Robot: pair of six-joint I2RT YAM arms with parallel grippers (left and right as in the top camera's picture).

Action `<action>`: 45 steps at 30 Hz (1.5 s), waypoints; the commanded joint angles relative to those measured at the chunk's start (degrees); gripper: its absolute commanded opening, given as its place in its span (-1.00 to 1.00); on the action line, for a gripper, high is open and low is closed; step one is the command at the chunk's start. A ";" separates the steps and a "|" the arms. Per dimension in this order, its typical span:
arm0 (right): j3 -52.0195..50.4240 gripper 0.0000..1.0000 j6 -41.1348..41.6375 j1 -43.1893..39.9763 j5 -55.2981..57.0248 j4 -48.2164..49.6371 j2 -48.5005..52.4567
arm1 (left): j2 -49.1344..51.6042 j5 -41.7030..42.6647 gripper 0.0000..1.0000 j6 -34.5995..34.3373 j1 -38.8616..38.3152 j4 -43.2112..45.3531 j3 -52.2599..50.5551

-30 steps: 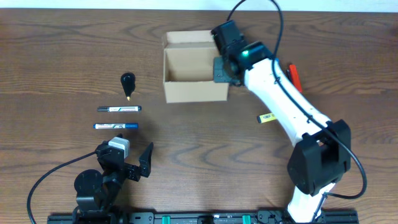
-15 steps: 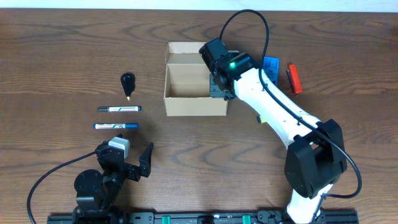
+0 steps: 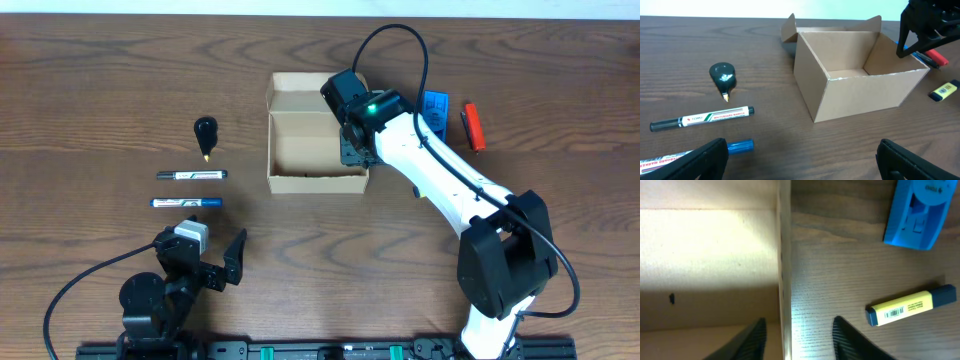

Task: Pack container
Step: 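Move the right gripper to the blue duster and grasp it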

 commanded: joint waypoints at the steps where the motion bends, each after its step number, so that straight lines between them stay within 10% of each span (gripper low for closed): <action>1: -0.15 0.10 -0.04 0.07 0.76 -0.09 -1.20 | -0.48 1.03 0.91 0.02 0.11 -0.15 -1.18; 20: -2.29 0.88 -11.82 -17.18 -0.46 -2.36 -19.67 | -0.48 1.03 0.91 0.02 0.11 -0.15 -1.20; 45: -15.82 0.99 -8.68 -24.17 -6.32 32.04 -1.27 | -0.48 1.03 0.91 0.02 0.11 -0.15 -1.18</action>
